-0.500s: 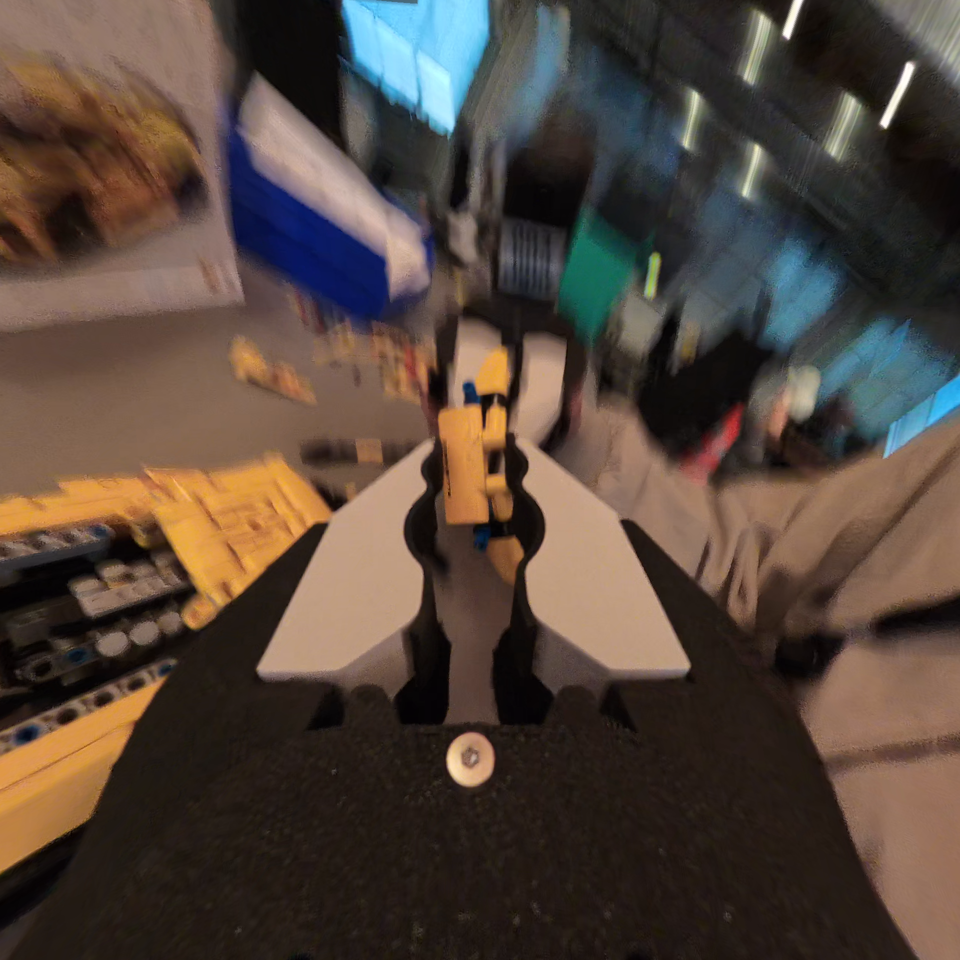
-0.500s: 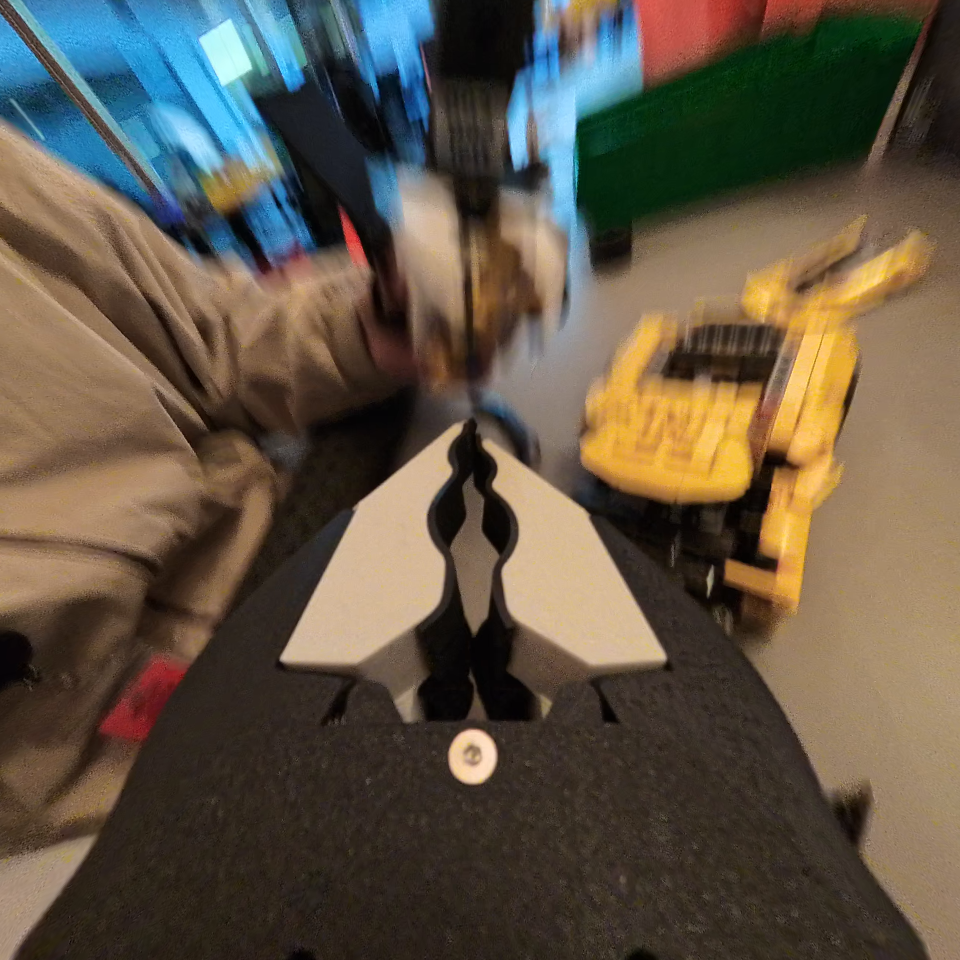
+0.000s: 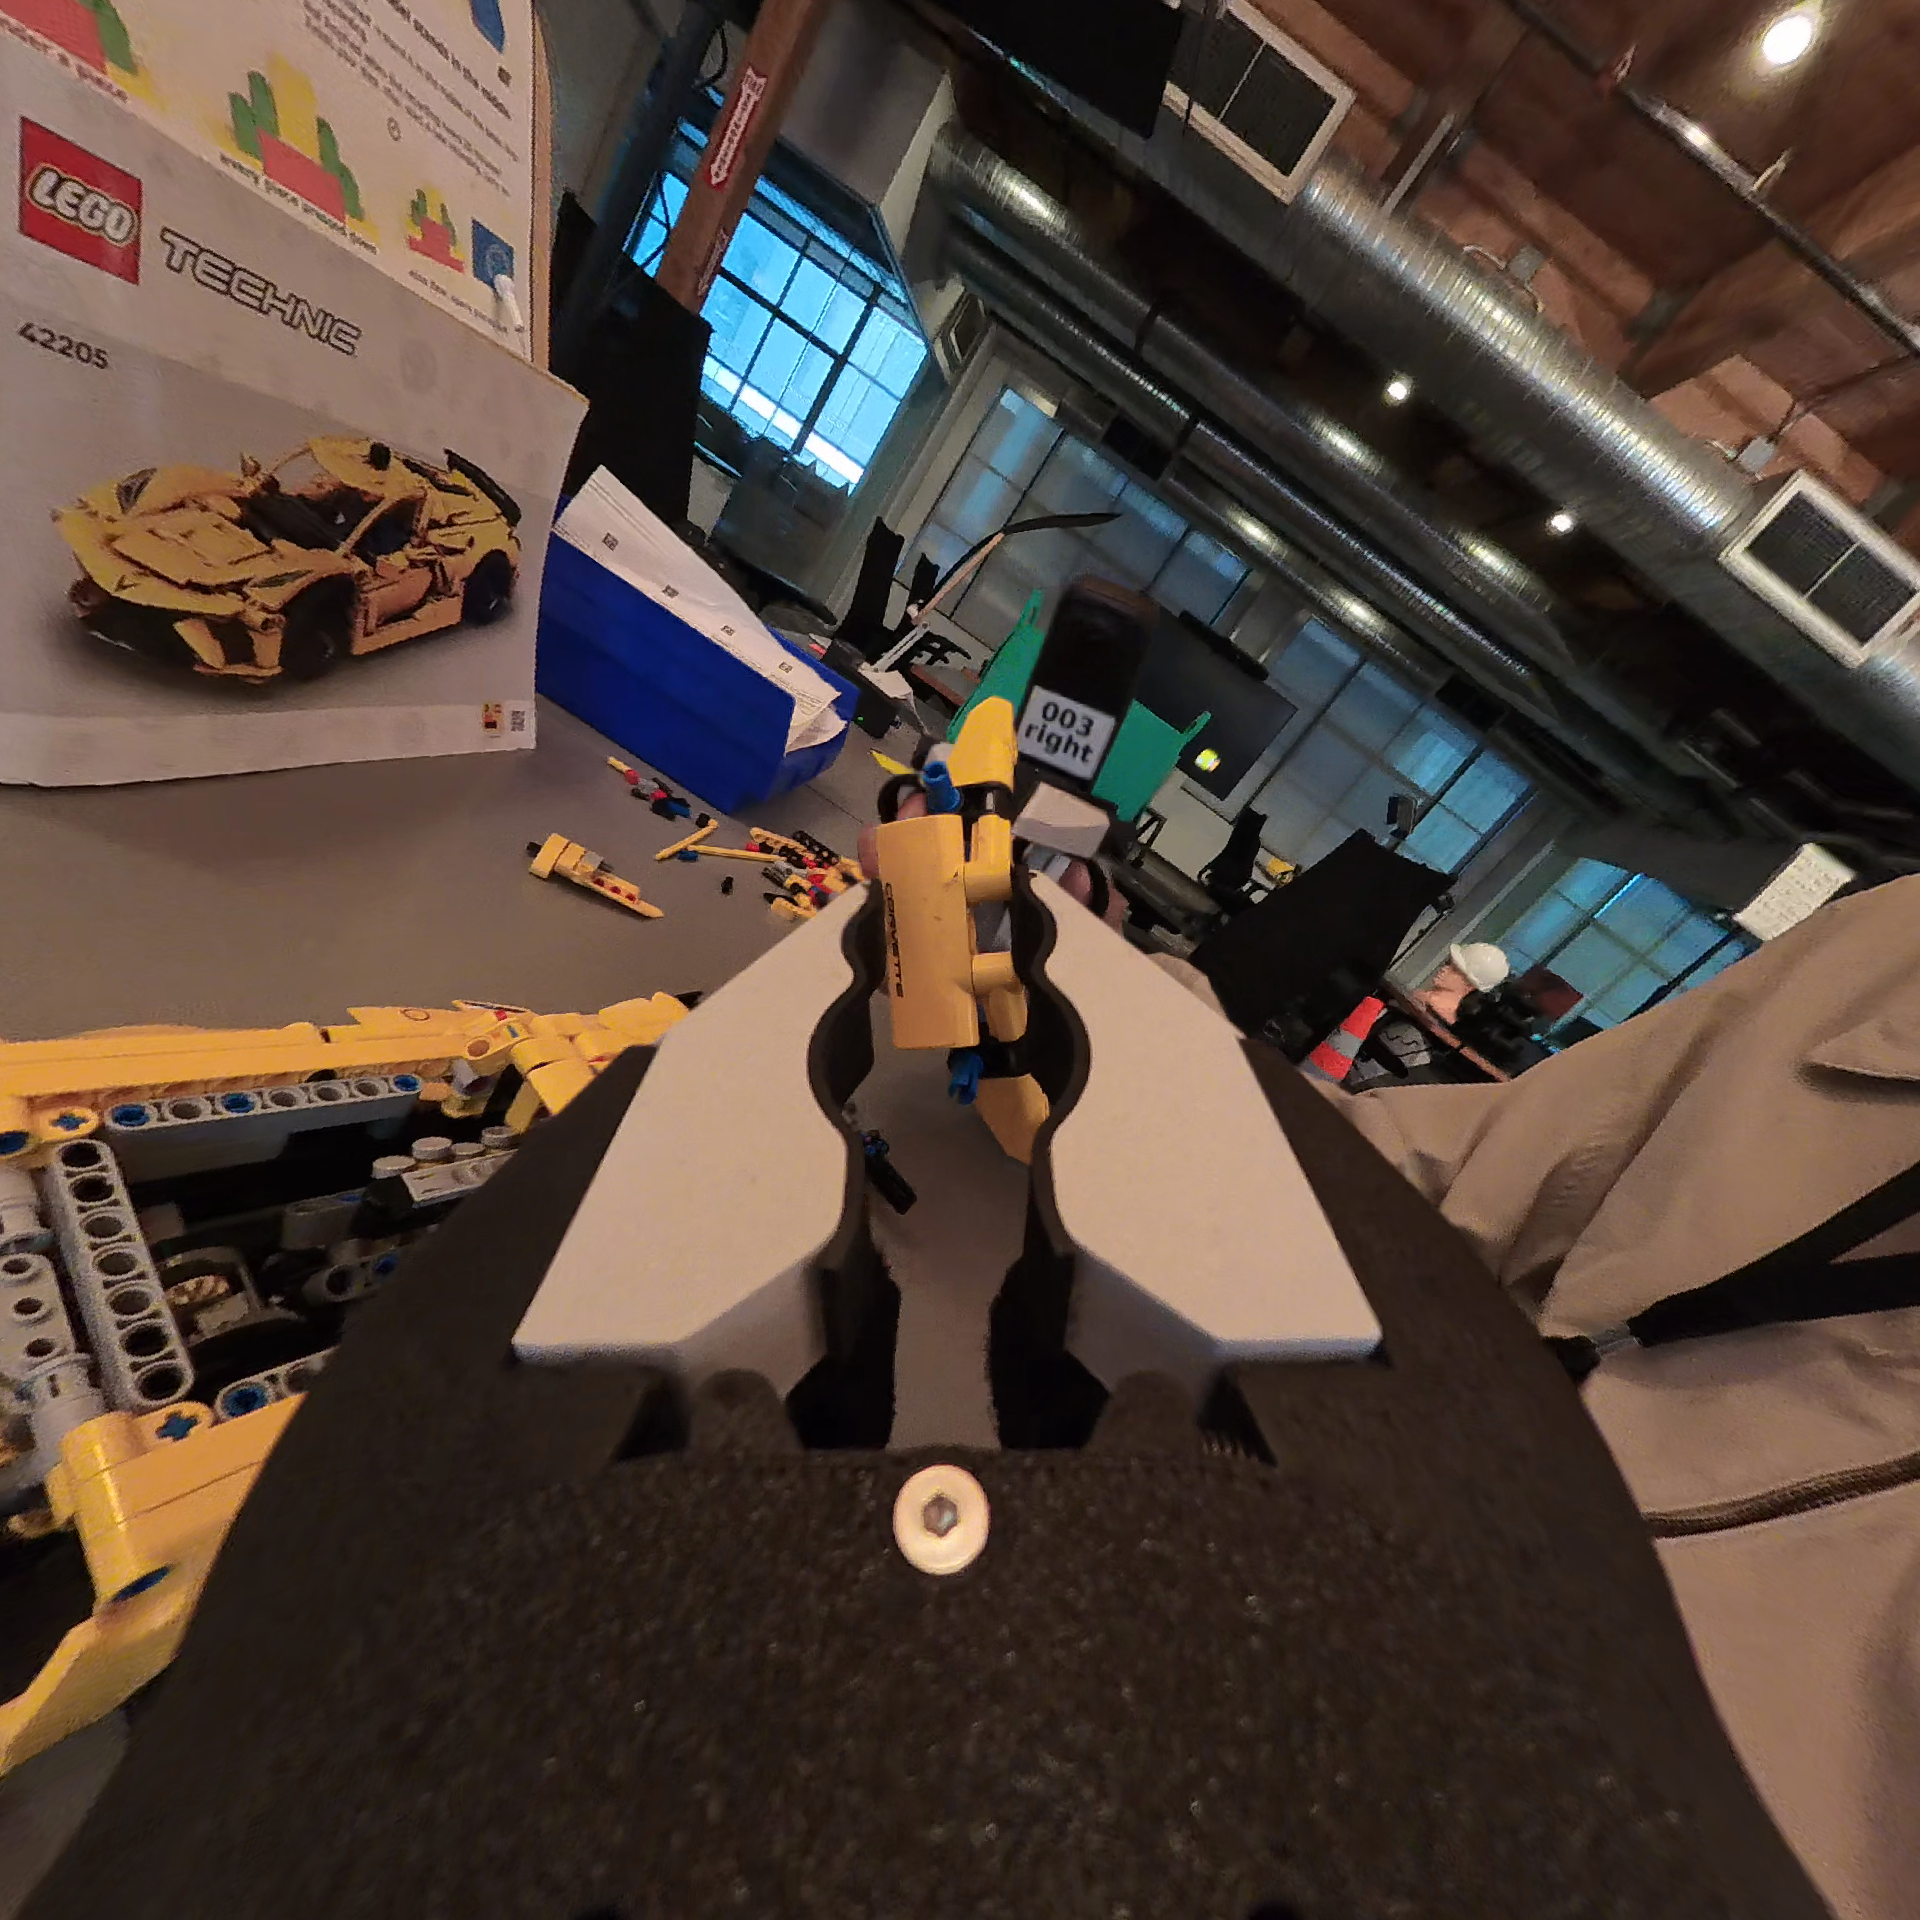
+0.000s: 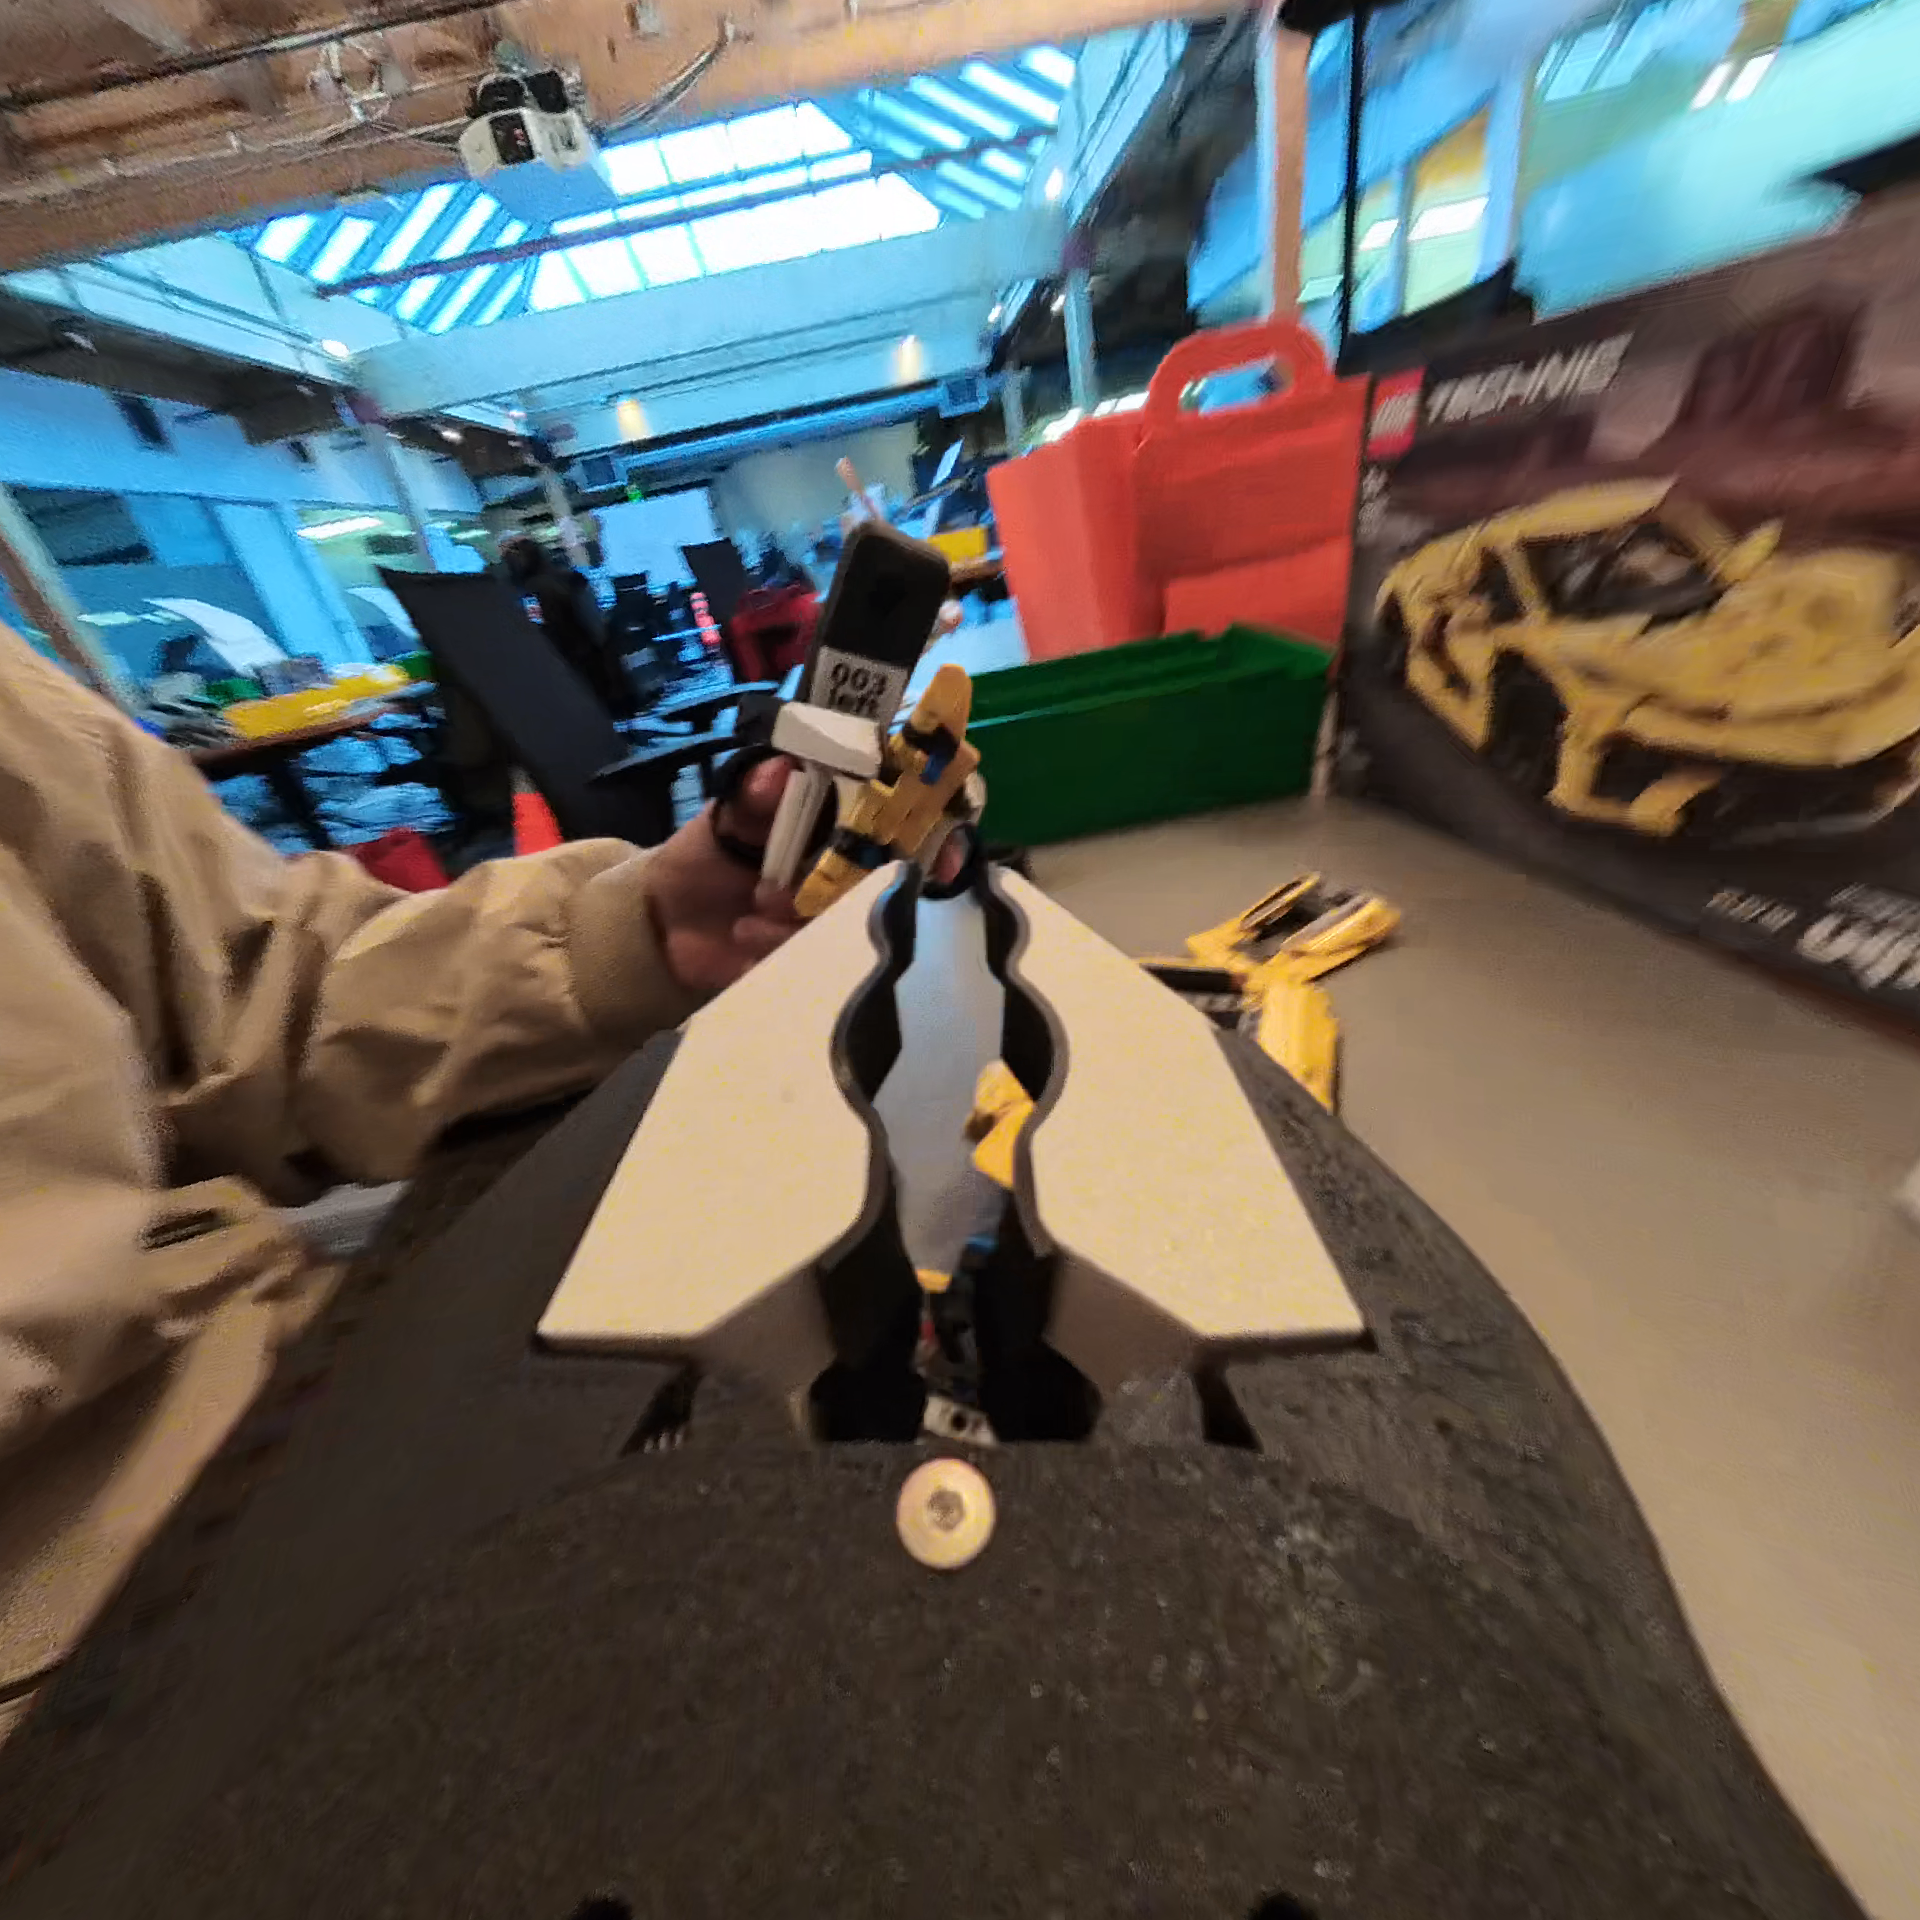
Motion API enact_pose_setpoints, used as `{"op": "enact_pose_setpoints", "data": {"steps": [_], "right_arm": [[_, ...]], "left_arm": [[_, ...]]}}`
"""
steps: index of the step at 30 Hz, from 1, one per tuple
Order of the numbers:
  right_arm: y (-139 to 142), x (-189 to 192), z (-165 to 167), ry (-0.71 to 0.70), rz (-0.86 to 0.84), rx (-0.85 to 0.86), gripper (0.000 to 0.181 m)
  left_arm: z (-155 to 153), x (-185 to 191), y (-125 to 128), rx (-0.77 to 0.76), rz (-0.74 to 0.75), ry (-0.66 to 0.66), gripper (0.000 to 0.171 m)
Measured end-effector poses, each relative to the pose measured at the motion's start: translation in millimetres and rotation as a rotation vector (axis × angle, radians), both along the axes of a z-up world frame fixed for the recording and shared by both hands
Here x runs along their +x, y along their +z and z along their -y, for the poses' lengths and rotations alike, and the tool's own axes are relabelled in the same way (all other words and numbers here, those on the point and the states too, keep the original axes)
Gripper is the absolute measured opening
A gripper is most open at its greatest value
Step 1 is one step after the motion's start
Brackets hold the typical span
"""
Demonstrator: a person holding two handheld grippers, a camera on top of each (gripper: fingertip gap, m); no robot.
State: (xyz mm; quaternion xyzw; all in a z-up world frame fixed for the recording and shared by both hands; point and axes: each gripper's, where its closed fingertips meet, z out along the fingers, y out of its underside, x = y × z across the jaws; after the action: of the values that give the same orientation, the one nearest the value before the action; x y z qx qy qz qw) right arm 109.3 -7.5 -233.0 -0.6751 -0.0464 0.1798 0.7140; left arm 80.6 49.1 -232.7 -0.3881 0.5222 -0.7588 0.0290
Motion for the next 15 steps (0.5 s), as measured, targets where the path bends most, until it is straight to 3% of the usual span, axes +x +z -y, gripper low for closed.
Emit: {"op": "enact_pose_setpoints", "data": {"steps": [3, 5, 7, 12, 15], "right_arm": [[-0.6, -4.8, -10.1, -0.073, 0.051, 0.015, 0.014], [9.5, -9.2, -18.3, -0.092, -0.005, 0.063, 0.044], [11.1, -15.1, -23.5, -0.099, 0.020, 0.070, 0.058], [15.4, -12.3, -22.1, -0.306, 0.321, 0.096, 0.049], [13.9, -17.5, -25.1, -0.441, 0.543, 0.079, 0.041]], "left_arm": [[3.5, 0.9, 1.7, -0.064, 0.003, 0.000, 0.023], [13.8, -2.2, 1.7, -0.087, 0.000, -0.037, 0.023], [23.8, -5.8, 3.2, -0.121, 0.000, -0.083, 0.023], [27.7, -13.5, 19.9, -0.361, -0.008, -0.203, 0.023], [27.7, -12.0, 17.9, -0.401, -0.034, -0.216, 0.023]]}}
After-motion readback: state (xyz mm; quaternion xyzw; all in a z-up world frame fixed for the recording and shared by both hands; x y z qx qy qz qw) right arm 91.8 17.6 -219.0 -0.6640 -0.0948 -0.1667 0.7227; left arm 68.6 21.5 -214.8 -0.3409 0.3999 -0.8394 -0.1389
